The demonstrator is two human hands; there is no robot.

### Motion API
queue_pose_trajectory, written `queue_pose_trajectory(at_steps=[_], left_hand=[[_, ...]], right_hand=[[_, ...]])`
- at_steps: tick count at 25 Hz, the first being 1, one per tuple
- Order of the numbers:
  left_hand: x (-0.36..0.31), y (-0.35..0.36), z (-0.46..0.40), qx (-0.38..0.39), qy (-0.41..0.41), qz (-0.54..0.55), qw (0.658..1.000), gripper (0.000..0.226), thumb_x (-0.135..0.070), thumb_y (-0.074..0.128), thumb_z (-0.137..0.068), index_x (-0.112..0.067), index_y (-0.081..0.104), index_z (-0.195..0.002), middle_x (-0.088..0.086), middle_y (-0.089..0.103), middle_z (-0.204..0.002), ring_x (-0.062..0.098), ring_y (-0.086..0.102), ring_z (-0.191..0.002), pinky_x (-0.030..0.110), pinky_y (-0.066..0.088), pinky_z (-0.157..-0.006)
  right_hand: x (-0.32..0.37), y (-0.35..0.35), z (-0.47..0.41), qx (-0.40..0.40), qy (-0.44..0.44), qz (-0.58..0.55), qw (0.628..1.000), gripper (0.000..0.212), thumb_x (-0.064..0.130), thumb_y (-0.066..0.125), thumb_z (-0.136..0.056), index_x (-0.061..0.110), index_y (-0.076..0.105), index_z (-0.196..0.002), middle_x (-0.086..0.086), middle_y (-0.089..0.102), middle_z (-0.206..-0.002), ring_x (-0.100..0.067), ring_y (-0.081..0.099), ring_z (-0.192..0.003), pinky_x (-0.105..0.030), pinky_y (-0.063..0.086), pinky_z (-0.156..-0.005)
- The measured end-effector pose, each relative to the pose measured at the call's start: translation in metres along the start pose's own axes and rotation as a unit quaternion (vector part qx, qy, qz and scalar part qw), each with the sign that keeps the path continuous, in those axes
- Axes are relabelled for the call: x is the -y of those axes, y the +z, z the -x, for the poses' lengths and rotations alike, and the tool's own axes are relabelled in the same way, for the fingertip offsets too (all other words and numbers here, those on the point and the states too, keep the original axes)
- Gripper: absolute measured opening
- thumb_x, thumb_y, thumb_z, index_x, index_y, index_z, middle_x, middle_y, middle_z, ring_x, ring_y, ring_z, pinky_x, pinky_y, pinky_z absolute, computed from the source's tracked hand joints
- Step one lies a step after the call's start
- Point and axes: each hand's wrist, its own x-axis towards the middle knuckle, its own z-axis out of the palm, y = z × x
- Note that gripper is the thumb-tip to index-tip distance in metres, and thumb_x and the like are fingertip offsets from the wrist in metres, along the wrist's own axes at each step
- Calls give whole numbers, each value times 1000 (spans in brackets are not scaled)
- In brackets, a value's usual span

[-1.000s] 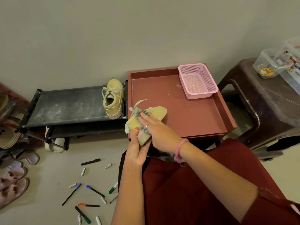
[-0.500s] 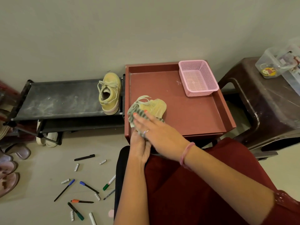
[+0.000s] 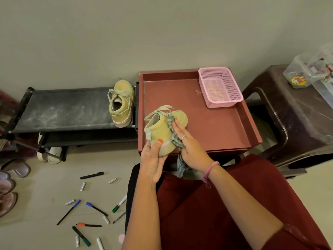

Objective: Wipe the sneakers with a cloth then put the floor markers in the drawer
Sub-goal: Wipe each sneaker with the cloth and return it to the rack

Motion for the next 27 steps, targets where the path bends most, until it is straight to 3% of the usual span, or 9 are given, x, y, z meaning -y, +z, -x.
queue_pose_trajectory(at_steps=[2, 4, 6, 9, 11, 15, 22, 24, 27], left_hand=[[-1, -4, -4, 6, -7, -6, 1000, 53, -16, 62, -86, -6, 49, -136, 19, 60, -130, 28, 60, -117, 40, 50, -99], [2, -5, -7, -7, -15, -23, 1000, 56, -25, 65, -83, -8, 51, -135, 17, 61, -130, 28, 60, -118, 43, 48, -101], [5, -3, -10, -29, -17, -30, 999, 57, -28, 66, -83, -10, 52, -135, 14, 64, -126, 25, 62, -115, 40, 51, -97], [7, -1, -14, -67, -3, -16, 998, 56, -15, 68, -81, -8, 50, -134, 12, 67, -121, 21, 66, -108, 32, 56, -88], [8, 1, -16, -78, -9, 14, 997, 57, -11, 68, -82, -10, 49, -135, 12, 65, -124, 23, 65, -111, 35, 55, -91], [8, 0, -24, -118, -17, 32, 992, 40, -12, 62, -90, -16, 51, -128, 11, 65, -122, 26, 65, -108, 35, 58, -82], [14, -4, -33, -120, -46, -29, 991, 41, -13, 60, -89, -15, 53, -129, 9, 68, -117, 21, 66, -106, 37, 55, -88], [12, -2, -33, -115, -38, -50, 991, 35, -18, 63, -88, -18, 58, -123, 5, 72, -108, 17, 69, -97, 34, 56, -81], [12, -4, -33, -109, -27, -81, 990, 39, -21, 68, -85, -17, 60, -123, 6, 72, -109, 18, 69, -98, 33, 56, -79]], right_hand=[[9, 5, 0, 33, 3, 7, 999, 90, -21, 36, -79, 25, 7, -151, 19, -9, -156, 0, -8, -143, -23, 5, -118], [25, 18, 3, 45, -58, 78, 994, 90, -21, 36, -79, 22, 3, -151, 15, -13, -157, -5, -18, -141, -16, -11, -110], [24, 28, 4, 17, -77, 105, 991, 88, -19, 39, -80, 18, 2, -151, 8, -12, -158, -11, -15, -144, -22, -2, -116], [-4, 23, -11, -5, 37, 66, 997, 88, -19, 39, -81, 17, -1, -151, 8, -14, -158, -14, -8, -146, -28, 18, -118], [-22, 17, -26, -5, 85, 75, 994, 87, -18, 39, -83, 16, -1, -151, 6, -14, -158, -16, -8, -146, -30, 15, -119], [-51, -12, -61, -116, 198, 52, 972, 76, -16, 39, -84, 12, 15, -150, 0, 2, -159, -22, 0, -147, -29, 6, -117], [-25, 20, -62, -47, 98, 93, 990, 71, -14, 38, -88, 11, 15, -150, -4, 6, -159, -24, -2, -146, -26, 1, -114], [-12, 27, -51, -38, 69, 119, 990, 60, -6, 40, -91, 5, 22, -147, -9, 17, -157, -28, 9, -145, -27, 4, -116], [-10, 24, -32, -69, 65, 79, 992, 48, -4, 40, -91, 6, 44, -137, -9, 45, -140, -30, 40, -124, -25, 27, -105]])
